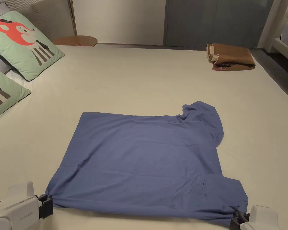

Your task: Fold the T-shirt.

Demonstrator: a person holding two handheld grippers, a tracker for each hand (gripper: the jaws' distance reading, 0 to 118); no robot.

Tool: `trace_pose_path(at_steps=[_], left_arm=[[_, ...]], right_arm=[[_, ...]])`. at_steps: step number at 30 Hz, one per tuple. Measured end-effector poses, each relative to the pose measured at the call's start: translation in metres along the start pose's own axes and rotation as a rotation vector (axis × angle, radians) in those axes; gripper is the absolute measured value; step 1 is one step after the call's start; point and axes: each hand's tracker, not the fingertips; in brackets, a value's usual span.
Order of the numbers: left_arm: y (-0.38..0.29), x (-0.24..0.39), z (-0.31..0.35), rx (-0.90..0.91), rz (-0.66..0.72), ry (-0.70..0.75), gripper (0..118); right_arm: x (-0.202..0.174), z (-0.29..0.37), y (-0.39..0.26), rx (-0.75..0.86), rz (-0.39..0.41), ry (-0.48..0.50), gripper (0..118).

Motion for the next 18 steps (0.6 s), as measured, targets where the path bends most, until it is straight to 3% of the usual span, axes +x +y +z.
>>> trace_pose_path(at_steps=[10,18], left_arm=[[0.052,0.009,-0.010,0.077,0.005,-0.035,7],[0.108,0.031,-0.046,0.115,-0.032,-0.026,7]], right_arm=[[-0.011,-0.009,0.067,0.141,0.003,0.001,8],[-0.021,-0.053,0.128,0.200,0.035,-0.018,8]])
